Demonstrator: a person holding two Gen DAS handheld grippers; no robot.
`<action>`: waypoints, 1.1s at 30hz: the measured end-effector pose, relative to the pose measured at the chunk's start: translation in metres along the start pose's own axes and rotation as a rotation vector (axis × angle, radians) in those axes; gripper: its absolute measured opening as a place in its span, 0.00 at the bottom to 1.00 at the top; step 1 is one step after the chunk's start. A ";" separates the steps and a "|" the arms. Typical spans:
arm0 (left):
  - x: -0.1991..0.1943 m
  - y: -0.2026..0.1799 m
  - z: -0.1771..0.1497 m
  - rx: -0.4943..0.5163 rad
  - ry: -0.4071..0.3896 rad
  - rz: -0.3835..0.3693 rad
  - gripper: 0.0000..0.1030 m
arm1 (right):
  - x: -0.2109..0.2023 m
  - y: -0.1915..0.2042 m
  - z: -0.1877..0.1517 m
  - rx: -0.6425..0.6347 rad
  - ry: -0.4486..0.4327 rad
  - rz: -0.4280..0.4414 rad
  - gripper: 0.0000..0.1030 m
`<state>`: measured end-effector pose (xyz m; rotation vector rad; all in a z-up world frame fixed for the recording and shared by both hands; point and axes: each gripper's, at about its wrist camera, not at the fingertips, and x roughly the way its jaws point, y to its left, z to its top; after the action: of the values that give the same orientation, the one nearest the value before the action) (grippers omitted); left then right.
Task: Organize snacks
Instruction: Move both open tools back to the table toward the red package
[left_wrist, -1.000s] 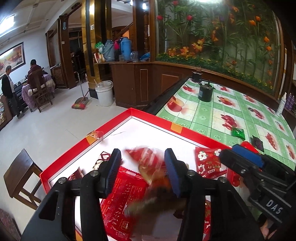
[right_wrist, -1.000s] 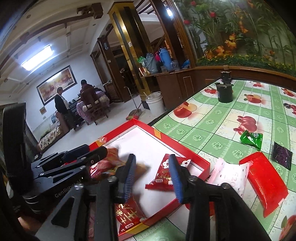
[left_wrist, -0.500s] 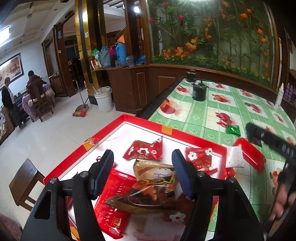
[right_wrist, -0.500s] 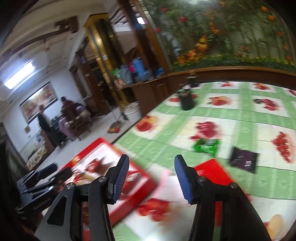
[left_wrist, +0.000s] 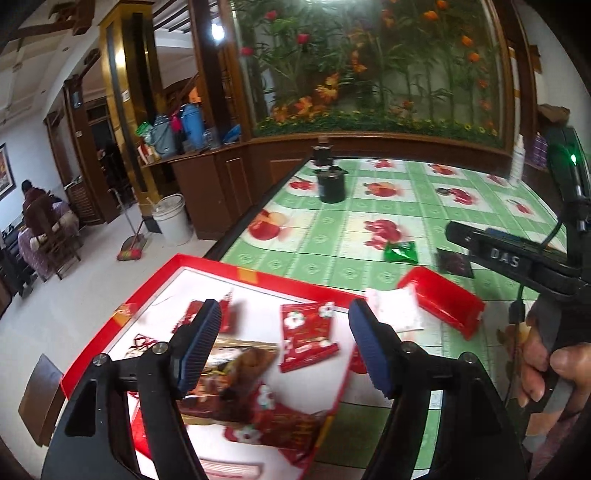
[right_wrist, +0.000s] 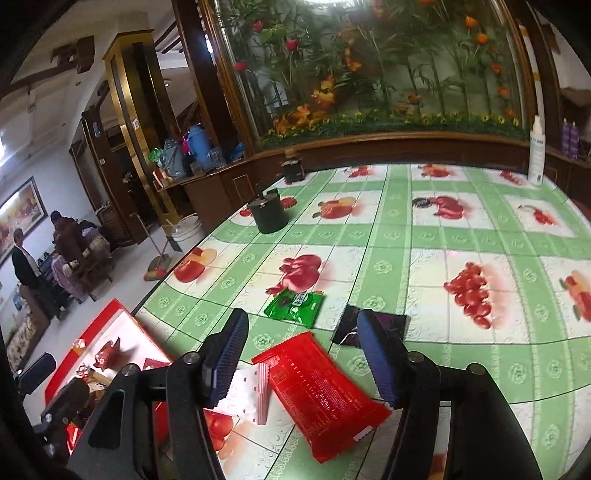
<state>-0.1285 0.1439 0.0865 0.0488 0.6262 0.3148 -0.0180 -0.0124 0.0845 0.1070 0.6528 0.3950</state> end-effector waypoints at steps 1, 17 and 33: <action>0.001 -0.002 0.000 0.005 0.002 -0.002 0.69 | -0.001 0.001 0.000 -0.009 -0.006 -0.011 0.62; 0.009 -0.015 -0.002 0.029 0.036 -0.004 0.69 | -0.018 0.006 0.000 -0.037 -0.054 -0.055 0.63; 0.018 -0.002 0.007 0.056 0.060 0.005 0.69 | 0.001 -0.067 0.008 0.035 0.095 -0.015 0.67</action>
<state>-0.1100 0.1480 0.0820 0.0951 0.6944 0.3046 0.0092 -0.0731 0.0760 0.1170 0.7535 0.3759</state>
